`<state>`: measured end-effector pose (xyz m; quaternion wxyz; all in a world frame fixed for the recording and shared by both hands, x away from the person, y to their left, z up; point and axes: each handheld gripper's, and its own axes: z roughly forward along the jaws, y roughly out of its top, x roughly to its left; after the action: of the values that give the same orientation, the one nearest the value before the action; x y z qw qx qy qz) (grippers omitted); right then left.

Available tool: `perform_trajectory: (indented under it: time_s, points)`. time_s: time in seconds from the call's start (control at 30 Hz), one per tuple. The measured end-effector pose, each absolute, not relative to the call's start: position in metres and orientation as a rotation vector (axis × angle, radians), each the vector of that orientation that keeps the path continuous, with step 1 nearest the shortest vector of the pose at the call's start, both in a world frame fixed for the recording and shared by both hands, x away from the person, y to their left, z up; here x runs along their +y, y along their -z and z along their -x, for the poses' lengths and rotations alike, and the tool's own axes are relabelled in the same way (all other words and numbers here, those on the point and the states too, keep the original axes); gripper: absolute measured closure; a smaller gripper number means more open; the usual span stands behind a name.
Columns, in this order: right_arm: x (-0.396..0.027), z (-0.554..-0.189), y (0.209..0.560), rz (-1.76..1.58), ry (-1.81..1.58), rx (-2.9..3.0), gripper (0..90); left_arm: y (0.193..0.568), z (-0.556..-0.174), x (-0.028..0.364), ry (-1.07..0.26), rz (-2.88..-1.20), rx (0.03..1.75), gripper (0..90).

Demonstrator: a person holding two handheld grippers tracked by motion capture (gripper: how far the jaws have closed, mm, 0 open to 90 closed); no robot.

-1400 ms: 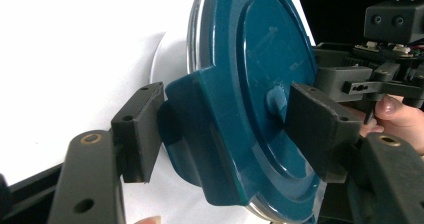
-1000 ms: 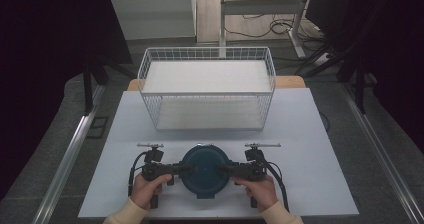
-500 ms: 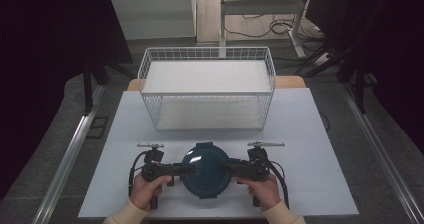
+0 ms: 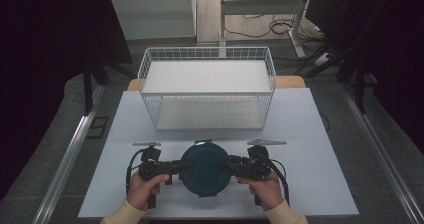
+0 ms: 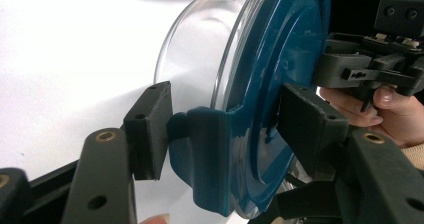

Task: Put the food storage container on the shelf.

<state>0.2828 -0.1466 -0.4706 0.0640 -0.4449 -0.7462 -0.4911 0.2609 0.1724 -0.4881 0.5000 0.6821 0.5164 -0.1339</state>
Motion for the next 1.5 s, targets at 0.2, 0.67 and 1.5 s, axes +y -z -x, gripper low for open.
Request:
perform_trajectory:
  time_s: [0.2, 0.67, 1.5]
  points:
    - [-0.146, -0.284, 0.463, 1.322, 1.501, -2.277, 39.2, 0.48, -0.263, 0.173, 0.304, -1.649, 1.232, 39.9]
    - [-0.141, -0.297, 0.441, 1.265, 1.537, -2.329, 39.4, 0.459, -0.275, 0.176, 0.244, -1.648, 1.207, 39.3]
    - [-0.134, -0.336, 0.356, 1.198, 1.615, -2.425, 39.8, 0.381, -0.315, 0.184, 0.156, -1.612, 1.117, 39.6]
